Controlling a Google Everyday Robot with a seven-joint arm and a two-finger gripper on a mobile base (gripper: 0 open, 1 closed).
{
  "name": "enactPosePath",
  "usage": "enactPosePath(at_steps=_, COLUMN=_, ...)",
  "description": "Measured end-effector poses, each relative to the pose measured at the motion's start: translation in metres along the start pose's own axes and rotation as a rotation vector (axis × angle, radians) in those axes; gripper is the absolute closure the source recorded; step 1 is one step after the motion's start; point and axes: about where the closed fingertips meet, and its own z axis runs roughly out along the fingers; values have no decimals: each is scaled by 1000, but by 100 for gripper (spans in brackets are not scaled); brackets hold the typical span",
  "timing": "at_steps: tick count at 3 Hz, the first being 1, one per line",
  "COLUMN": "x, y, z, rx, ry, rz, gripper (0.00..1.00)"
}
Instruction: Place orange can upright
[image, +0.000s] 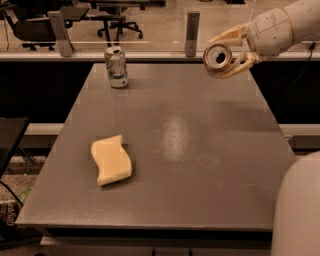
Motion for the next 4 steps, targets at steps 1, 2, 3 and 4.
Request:
enactPosePath(at_steps=1, x=-8, y=-5, z=-12, rx=125, ry=-108, rz=82, gripper=100)
enactPosePath(at_steps=2, x=-8, y=-5, z=-12, rx=125, ry=-108, rz=82, gripper=100)
enactPosePath(at_steps=3, x=-6, y=0, z=-5, rx=137, ry=-76, rz=134, gripper=100)
enactPosePath(at_steps=4, x=-14, y=11, z=4, rx=146, ry=-71, rz=178, gripper=100)
